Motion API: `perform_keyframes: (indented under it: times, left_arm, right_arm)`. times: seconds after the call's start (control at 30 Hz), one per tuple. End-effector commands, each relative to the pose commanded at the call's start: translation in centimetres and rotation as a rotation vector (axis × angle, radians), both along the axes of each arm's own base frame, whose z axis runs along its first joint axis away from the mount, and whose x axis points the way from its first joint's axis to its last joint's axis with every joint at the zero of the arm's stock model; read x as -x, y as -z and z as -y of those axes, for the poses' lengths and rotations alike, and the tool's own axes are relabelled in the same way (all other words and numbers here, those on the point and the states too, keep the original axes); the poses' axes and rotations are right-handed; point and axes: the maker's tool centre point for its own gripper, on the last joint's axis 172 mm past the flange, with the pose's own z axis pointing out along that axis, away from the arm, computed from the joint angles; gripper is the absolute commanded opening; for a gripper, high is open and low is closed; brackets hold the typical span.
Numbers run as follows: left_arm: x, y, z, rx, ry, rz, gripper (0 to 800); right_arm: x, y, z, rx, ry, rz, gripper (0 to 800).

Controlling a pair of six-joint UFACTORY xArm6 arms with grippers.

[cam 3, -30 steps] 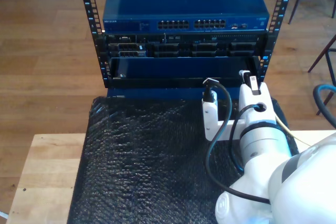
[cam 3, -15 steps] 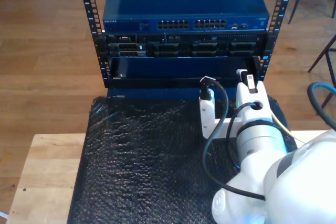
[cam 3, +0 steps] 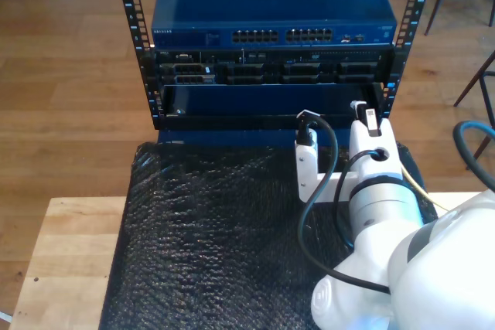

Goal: Grab the cable and plug it in

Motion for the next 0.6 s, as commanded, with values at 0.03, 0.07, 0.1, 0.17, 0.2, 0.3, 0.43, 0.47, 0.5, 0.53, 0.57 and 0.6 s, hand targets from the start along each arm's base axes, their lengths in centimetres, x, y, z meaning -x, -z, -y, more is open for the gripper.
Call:
perform_keyframes:
  times: [0.03, 0.07, 0.1, 0.17, 0.2, 0.3, 0.43, 0.47, 0.5, 0.53, 0.57, 0.6]
  left_arm:
    - [0.1, 0.6, 0.0, -0.015, 0.001, 0.007, 800]
    - [0.2, 1.1, -0.2, -0.032, 0.003, 0.014, 800]
    - [0.2, 1.5, -0.5, -0.05, 0.003, 0.02, 800]
    - [-0.1, 1.9, -0.7, -0.066, -0.02, 0.035, 800]
    - [-0.3, 1.9, -0.7, -0.064, -0.037, 0.044, 800]
    - [-1.0, 2.1, 0.0, -0.032, -0.06, 0.066, 800]
    - [-1.1, 2.1, 0.0, -0.028, -0.042, 0.08, 800]
    - [-1.1, 2.1, 0.0, -0.028, -0.042, 0.08, 800]
    - [-1.1, 2.1, 0.0, -0.028, -0.042, 0.08, 800]
    - [-1.1, 2.1, 0.0, -0.028, -0.042, 0.08, 800]
    - [-1.1, 2.1, 0.0, -0.028, -0.042, 0.08, 800]
    - [-1.1, 2.1, 0.0, -0.028, -0.044, 0.081, 800]
  right_arm:
    - [-0.1, -0.1, -0.1, -0.003, 0.0, 0.002, 0]
    - [-0.2, -0.3, -0.2, -0.007, 0.0, 0.007, 0]
    - [-0.4, -0.5, -0.3, -0.01, 0.0, 0.01, 0]
    - [-0.7, -0.3, -0.6, -0.011, 0.0, 0.009, 0]
    - [-0.9, -0.1, -0.8, -0.009, 0.0, 0.008, 0]
    - [-1.4, 0.0, -1.6, -0.011, -0.005, 0.012, 0]
    - [-1.6, 0.3, -2.1, -0.009, -0.01, 0.01, 0]
    - [-1.6, 0.6, -2.1, -0.007, -0.01, 0.005, 0]
    - [-1.8, 0.7, -2.4, -0.005, -0.012, 0.006, 0]
    - [-1.9, 0.8, -2.6, -0.005, -0.014, 0.006, 0]
    - [-2.0, 0.9, -2.8, -0.005, -0.015, 0.006, 0]
    - [-2.2, 1.1, -3.0, -0.004, -0.015, 0.005, 0]
